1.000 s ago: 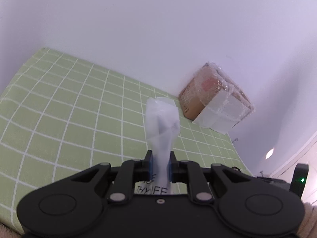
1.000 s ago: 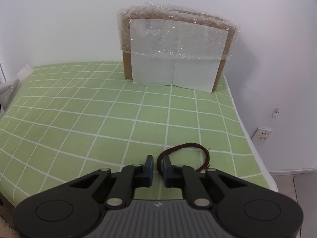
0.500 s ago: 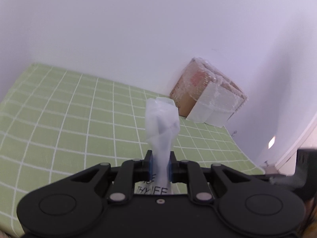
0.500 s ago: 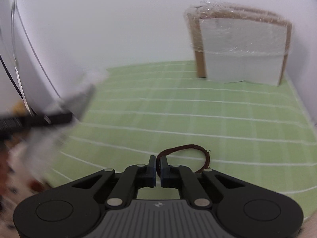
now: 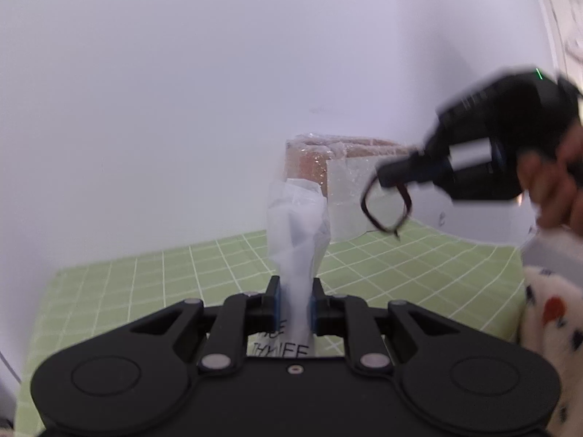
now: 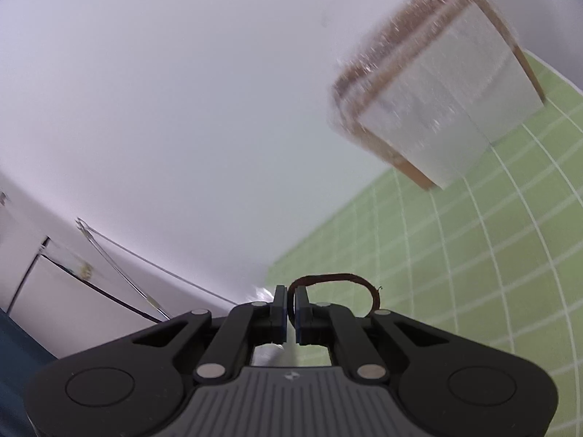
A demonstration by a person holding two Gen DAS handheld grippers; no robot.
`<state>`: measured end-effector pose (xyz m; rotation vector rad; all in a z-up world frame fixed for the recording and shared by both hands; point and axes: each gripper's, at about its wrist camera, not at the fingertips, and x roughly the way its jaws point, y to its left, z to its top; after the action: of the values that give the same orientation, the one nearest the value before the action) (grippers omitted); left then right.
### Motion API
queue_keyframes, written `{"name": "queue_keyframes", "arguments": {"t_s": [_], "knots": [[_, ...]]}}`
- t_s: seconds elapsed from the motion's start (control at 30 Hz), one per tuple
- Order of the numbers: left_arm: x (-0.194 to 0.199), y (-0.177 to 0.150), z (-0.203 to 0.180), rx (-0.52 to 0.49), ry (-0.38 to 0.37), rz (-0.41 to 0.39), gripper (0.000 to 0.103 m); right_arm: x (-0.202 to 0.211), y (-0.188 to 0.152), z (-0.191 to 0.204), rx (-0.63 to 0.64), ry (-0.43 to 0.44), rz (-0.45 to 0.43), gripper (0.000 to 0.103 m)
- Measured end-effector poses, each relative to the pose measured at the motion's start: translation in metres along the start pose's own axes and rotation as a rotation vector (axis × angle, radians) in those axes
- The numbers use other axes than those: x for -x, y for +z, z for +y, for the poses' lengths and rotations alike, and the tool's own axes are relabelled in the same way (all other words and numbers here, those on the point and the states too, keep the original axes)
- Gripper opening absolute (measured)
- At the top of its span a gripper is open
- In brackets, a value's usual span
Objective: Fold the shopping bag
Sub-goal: 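Hold the rolled bag up with the left gripper while the right gripper loops the rubber band over it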
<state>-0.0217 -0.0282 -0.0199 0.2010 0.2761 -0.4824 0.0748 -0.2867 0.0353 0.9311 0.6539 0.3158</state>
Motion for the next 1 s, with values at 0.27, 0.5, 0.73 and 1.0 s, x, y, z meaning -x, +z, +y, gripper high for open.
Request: {"name": "queue_keyframes", "arguments": {"t_s": [0.27,0.5,0.73,1.0], "knots": [[0.001,-0.001,-0.009,-0.072,-0.002,-0.066,0.015,-0.018,0.015,0.038,0.116,0.002,0.038,0.005],[0.015,-0.013,-0.021,-0.171,0.025,-0.126,0.015,-0.018,0.021,0.045,0.124,0.047,0.085,0.005],[0.018,-0.023,-0.027,-0.229,0.03,-0.17,0.015,-0.014,0.02,0.046,0.112,0.115,0.176,0.005],[0.019,-0.034,-0.033,-0.285,0.03,-0.218,0.015,-0.007,0.012,0.06,0.16,0.147,0.201,0.005]]}}
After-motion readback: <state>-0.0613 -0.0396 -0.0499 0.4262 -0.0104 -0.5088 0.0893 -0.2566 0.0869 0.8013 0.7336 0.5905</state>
